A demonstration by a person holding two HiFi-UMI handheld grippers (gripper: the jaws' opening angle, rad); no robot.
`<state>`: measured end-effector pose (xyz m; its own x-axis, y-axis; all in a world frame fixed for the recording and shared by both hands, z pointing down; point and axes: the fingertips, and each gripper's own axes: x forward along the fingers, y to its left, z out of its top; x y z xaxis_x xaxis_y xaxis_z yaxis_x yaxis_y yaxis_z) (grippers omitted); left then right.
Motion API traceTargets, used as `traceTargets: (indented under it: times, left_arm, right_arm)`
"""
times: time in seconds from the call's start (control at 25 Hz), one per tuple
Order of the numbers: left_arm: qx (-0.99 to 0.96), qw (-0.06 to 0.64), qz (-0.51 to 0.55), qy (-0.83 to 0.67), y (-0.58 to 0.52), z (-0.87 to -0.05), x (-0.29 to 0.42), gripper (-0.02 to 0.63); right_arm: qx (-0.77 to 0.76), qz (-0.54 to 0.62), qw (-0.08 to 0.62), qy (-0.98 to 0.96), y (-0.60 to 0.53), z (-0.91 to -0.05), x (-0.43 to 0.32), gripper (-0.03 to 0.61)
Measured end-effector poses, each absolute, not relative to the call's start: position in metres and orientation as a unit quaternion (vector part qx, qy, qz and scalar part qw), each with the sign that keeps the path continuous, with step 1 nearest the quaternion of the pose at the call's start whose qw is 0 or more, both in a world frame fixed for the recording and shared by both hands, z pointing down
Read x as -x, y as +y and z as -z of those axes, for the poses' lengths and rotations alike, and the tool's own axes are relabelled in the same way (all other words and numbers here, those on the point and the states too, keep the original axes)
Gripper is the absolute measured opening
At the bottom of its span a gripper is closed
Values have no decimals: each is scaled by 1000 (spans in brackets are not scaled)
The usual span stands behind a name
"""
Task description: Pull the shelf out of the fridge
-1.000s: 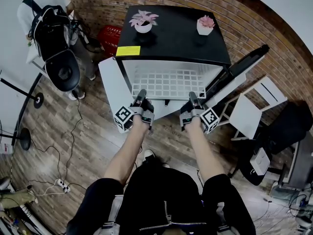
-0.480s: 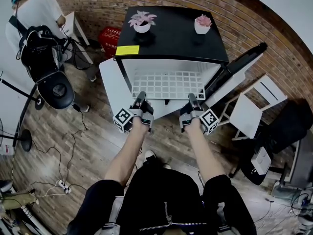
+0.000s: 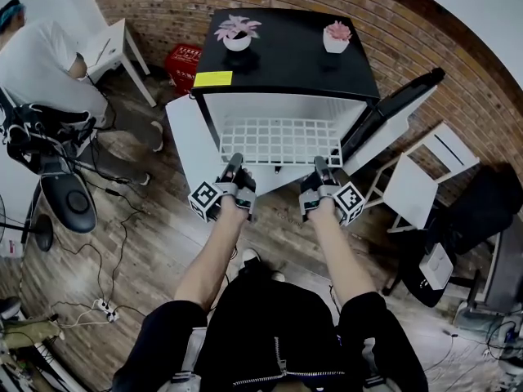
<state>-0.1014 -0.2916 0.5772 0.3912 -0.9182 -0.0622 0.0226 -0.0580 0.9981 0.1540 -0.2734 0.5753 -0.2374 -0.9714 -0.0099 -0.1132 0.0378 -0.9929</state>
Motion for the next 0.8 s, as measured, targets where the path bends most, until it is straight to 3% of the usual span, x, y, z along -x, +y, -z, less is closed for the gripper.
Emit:
traceTargets:
  times: [0.8]
  left_arm:
    - [-599,580,414,-365,-264,-576,101,35]
  right_arm:
    - [458,518,416,590,-247,-575,-156,31]
